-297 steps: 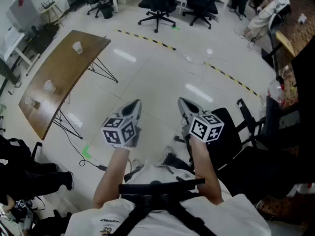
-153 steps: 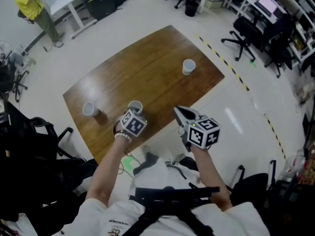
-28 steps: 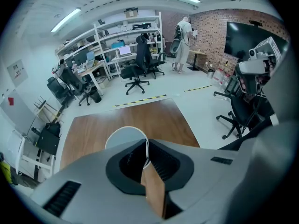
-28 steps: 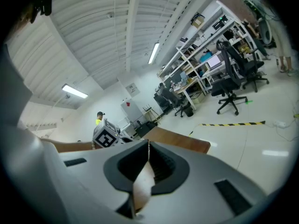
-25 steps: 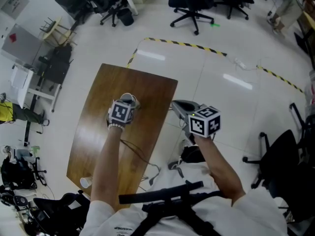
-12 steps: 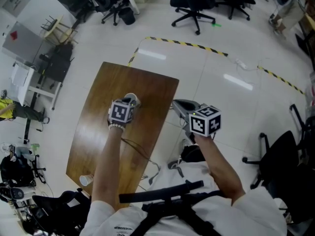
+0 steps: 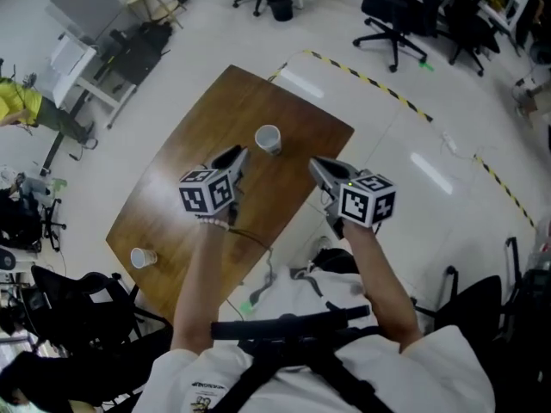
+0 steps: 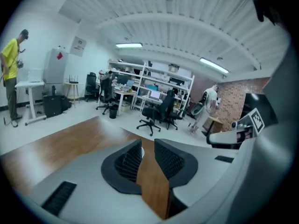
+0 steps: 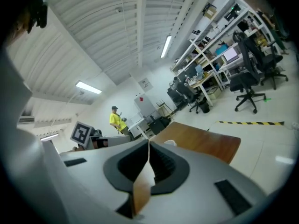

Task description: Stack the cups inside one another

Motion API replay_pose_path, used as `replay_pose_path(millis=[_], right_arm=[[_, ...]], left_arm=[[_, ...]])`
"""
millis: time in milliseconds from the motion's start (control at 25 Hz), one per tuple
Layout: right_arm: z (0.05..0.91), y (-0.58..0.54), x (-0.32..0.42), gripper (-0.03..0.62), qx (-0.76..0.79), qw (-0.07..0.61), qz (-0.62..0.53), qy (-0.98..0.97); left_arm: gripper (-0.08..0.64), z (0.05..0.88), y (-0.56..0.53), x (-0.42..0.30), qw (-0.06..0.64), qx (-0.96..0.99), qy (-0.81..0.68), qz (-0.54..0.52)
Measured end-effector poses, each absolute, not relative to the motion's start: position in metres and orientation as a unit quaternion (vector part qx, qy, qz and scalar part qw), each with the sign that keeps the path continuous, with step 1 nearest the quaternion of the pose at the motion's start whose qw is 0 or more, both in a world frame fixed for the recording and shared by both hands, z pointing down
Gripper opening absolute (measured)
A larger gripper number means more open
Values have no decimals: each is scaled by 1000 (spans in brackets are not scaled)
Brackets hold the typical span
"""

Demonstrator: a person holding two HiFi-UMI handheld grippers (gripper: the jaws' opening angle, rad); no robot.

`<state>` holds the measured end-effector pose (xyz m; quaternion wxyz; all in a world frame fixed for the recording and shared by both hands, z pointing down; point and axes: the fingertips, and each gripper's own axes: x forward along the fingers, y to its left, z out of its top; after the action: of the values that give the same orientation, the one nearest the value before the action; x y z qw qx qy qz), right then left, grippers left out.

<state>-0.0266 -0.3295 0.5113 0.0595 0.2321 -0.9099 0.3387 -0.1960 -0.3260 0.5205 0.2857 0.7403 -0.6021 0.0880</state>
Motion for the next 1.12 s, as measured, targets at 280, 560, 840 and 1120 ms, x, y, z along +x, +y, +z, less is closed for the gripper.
replay_pose_path(millis=[280,560,840,1120], right_arm=[[498,-282,-91,23,157,92,327,-927],[501,-238,-161,23,95,121,327,-933],[495,-176,-214,23,32,142,316,-938],[490,-130,-256,23,-6,162,310,-937]], left_arm=[[89,493,-242,-214,292,719,-630,-13],[87,484,-175,-245,292,698,-649,-74],[87,501,-87,-283,308,625,-713,-78],[109,525,2,-352,309,535,-786,23]])
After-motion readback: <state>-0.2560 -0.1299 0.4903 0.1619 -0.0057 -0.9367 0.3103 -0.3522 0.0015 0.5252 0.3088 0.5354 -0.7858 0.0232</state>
